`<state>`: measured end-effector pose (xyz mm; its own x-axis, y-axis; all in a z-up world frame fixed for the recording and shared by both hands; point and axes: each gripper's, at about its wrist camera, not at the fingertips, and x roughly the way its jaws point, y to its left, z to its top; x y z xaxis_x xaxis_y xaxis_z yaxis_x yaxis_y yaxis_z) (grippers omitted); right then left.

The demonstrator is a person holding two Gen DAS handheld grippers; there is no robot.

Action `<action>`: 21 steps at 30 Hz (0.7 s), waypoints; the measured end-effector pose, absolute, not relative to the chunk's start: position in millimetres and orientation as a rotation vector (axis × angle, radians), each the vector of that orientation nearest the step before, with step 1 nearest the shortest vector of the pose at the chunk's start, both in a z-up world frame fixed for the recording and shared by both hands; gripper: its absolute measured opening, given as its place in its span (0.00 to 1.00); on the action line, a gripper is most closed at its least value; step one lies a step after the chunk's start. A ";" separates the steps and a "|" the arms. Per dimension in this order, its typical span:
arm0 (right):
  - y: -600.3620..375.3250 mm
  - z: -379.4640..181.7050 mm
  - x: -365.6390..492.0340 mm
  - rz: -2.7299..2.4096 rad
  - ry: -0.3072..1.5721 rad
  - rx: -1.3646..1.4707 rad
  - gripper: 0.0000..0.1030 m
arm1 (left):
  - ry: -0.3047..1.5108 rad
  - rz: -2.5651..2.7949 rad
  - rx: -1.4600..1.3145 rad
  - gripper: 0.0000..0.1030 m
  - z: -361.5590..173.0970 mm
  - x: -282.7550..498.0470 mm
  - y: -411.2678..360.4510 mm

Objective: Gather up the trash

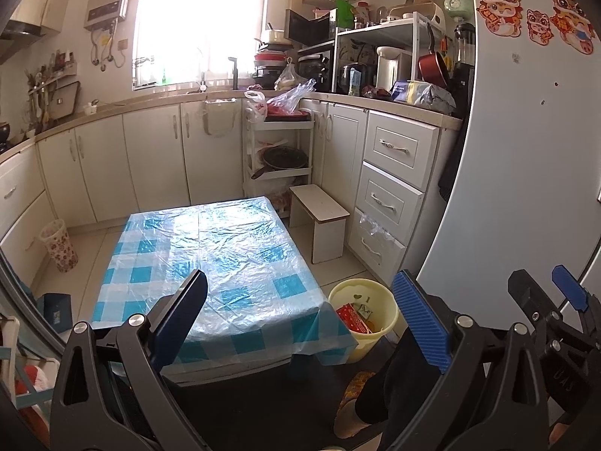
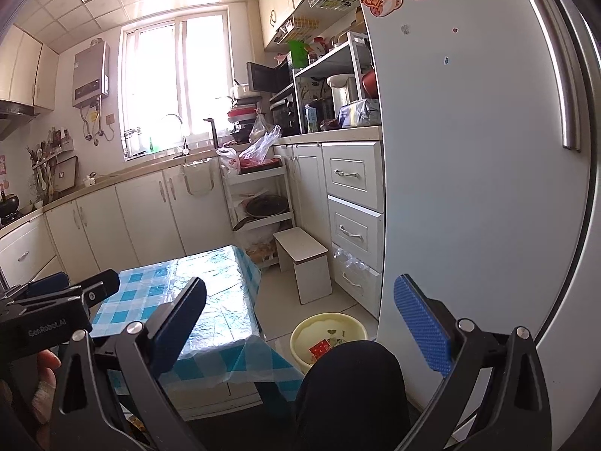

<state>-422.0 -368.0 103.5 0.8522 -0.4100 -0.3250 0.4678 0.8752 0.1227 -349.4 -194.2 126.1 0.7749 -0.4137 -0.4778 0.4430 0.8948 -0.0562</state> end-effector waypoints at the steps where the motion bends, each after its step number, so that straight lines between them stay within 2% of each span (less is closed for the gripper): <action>1: -367.8 103.7 -422.4 -0.466 0.296 0.199 0.93 | 0.501 -0.465 0.062 0.93 126.5 -350.8 -194.5; 21: -364.8 98.7 -419.7 -0.462 0.321 0.196 0.93 | 0.490 -0.449 0.063 0.93 128.5 -355.8 -192.0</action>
